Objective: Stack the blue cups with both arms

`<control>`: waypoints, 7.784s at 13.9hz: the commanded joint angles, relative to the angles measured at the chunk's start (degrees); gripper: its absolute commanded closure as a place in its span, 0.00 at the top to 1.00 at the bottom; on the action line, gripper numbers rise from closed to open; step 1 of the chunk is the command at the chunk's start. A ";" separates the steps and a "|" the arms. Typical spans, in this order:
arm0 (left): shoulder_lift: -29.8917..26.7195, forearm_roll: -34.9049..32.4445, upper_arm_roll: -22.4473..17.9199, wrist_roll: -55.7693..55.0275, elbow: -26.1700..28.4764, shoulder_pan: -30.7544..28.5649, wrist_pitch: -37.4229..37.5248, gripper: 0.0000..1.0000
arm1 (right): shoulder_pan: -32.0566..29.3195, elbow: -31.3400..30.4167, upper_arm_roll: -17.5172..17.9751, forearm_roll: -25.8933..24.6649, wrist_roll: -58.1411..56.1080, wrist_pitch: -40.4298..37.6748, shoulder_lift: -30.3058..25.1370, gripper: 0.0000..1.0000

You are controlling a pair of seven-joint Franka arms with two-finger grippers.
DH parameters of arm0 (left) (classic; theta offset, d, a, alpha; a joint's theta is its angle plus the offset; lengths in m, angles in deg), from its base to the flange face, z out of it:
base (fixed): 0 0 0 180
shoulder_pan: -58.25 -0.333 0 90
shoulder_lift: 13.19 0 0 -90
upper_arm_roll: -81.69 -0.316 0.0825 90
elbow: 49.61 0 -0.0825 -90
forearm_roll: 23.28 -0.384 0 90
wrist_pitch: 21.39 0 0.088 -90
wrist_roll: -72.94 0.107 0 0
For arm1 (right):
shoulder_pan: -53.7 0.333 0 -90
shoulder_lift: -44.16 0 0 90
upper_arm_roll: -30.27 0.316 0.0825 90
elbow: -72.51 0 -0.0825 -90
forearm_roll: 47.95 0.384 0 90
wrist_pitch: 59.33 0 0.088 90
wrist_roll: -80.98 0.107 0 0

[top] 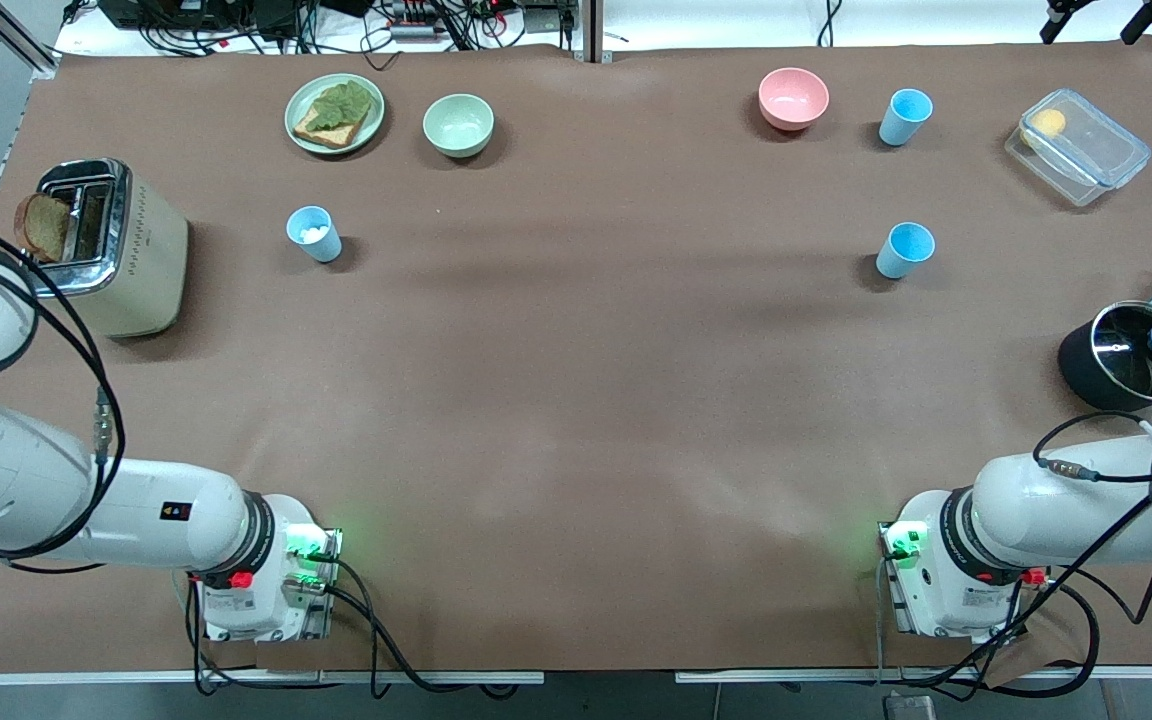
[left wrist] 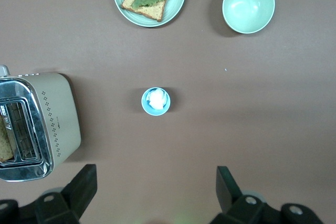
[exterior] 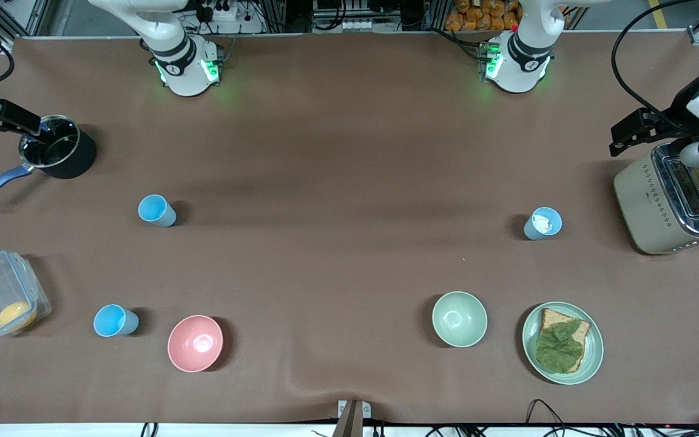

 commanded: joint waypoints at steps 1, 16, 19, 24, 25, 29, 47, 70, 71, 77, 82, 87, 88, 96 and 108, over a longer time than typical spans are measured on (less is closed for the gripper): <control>-0.89 -0.73 0.19 1.10 0.22 -0.37 1.08 1.00 | 0.37 -0.13 -0.49 -0.12 0.04 -0.46 -0.09 1.00; 10.18 -4.34 0.28 1.37 33.07 -4.86 -39.68 1.00 | 0.02 -9.43 -1.80 -1.96 0.22 9.89 5.70 1.00; 11.76 -4.34 0.28 1.28 40.27 -5.82 -49.95 0.98 | -0.25 -17.41 -1.80 -1.88 0.22 17.26 6.59 1.00; 15.63 -4.43 0.28 1.89 42.14 -7.84 -55.08 0.82 | -0.60 -31.49 -1.80 -1.26 0.30 32.03 8.07 1.00; 16.33 -4.34 0.37 1.90 42.23 -8.10 -55.52 0.68 | -0.60 -33.86 -1.80 -1.00 0.39 35.80 9.21 1.00; 17.13 -4.34 1.68 1.90 42.05 -8.10 -55.61 0.00 | -0.51 -36.78 -1.80 -0.82 0.48 43.65 14.31 1.00; 28.81 -4.76 26.21 -40.45 20.80 15.25 -54.73 0.00 | -0.25 -33.03 -1.54 3.92 0.30 40.18 19.78 0.00; 12.31 -9.64 21.55 -46.48 6.37 11.26 -28.81 1.00 | 9.68 -18.77 30.26 15.09 65.67 37.59 22.50 0.00; 10.21 -8.22 21.37 -42.09 6.19 8.53 -28.02 1.00 | 9.68 -18.68 31.84 15.09 66.91 37.68 22.50 0.00; 5.98 -6.36 21.20 -23.00 4.00 -3.26 -15.81 1.00 | 11.44 -19.03 35.99 13.51 73.52 43.83 24.95 0.00; 2.55 -2.23 21.02 -10.44 4.00 -11.61 -10.09 1.00 | 12.14 -19.12 35.99 8.42 77.20 45.07 27.50 0.00; 0.70 -0.12 19.19 -7.25 4.87 -12.51 -7.46 1.00 | 11.97 -19.03 35.99 7.44 77.65 44.72 28.56 0.02; 0.52 -0.12 15.43 -6.72 4.87 -9.11 -6.49 1.00 | 11.79 -18.85 35.99 7.44 78.08 44.37 28.56 0.56; -1.94 0.06 4.76 -2.15 7.77 -1.60 -5.60 1.00 | 4.77 -12.00 34.78 5.95 68.55 25.06 26.46 1.00; -2.64 0.41 4.59 -0.30 6.98 -1.78 -5.34 1.00 | 4.59 -12.00 -4.60 4.01 8.42 12.12 19.52 1.00</control>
